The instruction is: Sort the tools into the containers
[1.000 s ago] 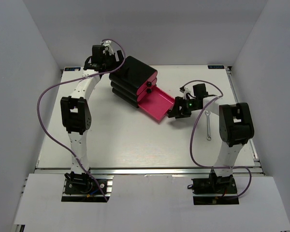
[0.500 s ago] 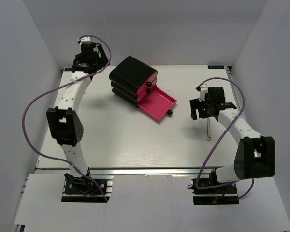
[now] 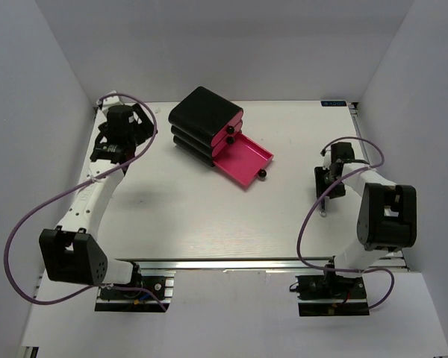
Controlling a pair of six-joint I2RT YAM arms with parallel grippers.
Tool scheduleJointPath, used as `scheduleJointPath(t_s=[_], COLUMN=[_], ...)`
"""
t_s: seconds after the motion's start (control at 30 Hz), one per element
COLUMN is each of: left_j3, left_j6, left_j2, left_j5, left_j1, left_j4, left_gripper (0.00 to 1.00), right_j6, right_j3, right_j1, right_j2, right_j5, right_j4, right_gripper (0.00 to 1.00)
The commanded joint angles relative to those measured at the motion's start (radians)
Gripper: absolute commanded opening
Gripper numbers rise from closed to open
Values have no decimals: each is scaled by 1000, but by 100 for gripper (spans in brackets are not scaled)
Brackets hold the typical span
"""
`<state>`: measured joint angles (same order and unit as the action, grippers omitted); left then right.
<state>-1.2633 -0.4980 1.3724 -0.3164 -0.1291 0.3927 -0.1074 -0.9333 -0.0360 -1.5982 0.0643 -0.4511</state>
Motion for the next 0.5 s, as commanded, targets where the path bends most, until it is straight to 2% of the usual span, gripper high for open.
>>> scheduleJointPath(t_s=[0.0, 0.17, 0.27, 0.3, 0.37, 0.47], left_j3=[68, 160, 206, 215, 232, 248], left_j6=[-27, -46, -56, -57, -63, -71], left_j2=[-76, -163, -225, -248, -269, -297], left_j5=[45, 71, 60, 60, 57, 63], left_j1=[2, 2, 2, 2, 2, 2], left_j4=[24, 52, 63, 66, 78, 89], left_gripper=[95, 95, 95, 95, 95, 95], right_j6=[37, 61, 64, 64, 64, 61], right_j3=[-44, -61, -50, -42, -19, -10], right_j1=[-7, -13, -31, -36, -51, -61], right_j2=[-80, -143, -167, -175, -180, -169], right_j5=[-1, -4, -1, -1, -6, -38], right_j4=[-3, -12, -21, -18, -11, -3], right_gripper=[52, 37, 20, 9, 0, 0])
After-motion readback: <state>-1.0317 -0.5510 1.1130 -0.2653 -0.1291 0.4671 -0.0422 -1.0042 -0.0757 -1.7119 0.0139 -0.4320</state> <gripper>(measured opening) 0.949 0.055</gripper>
